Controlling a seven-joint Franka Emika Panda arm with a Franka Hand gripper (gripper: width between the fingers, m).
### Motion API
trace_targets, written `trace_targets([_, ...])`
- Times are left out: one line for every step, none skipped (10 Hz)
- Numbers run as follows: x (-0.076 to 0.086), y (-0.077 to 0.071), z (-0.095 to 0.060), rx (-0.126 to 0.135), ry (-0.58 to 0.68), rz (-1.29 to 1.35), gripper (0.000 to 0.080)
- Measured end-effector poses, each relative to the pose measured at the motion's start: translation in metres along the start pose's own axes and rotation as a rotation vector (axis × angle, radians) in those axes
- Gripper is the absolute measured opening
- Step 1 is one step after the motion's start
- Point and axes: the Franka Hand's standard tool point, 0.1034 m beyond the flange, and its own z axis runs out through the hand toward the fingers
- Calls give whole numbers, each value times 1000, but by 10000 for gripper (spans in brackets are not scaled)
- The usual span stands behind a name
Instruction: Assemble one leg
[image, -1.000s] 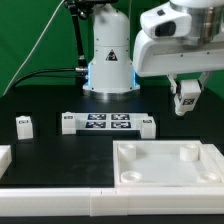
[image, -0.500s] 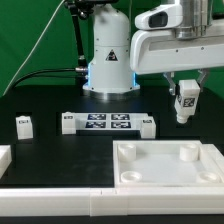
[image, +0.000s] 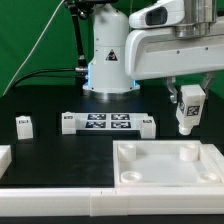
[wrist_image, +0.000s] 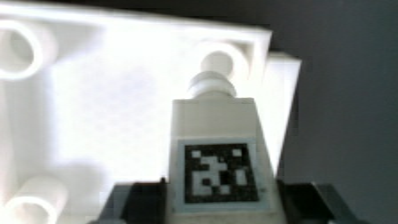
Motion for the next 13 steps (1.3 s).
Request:
trace_targets([17, 6, -6, 5, -5, -2, 291])
trace_targets([17, 4, -5, 4, 8, -4, 291])
trace_targets([14, 3, -3, 4, 1, -6, 291])
trace_targets([14, 3, -3, 4, 2, -5, 291])
trace_targets([14, 3, -2, 4, 1, -5, 291])
trace_targets([13, 2, -1, 3, 2, -6, 291])
trace_targets([13, -2, 3, 3, 5, -11, 291])
trace_targets([20, -4, 0, 7, -10, -15, 291])
trace_targets([40, -2, -7, 10, 9, -14, 291])
trace_targets([48, 0, -4, 12, 15, -11, 291])
trace_targets([51, 2, 0, 12, 12, -9, 291])
trace_targets([60, 4, 1, 13, 18, -2, 291])
trace_targets([70, 4, -1, 14, 33, -3, 291])
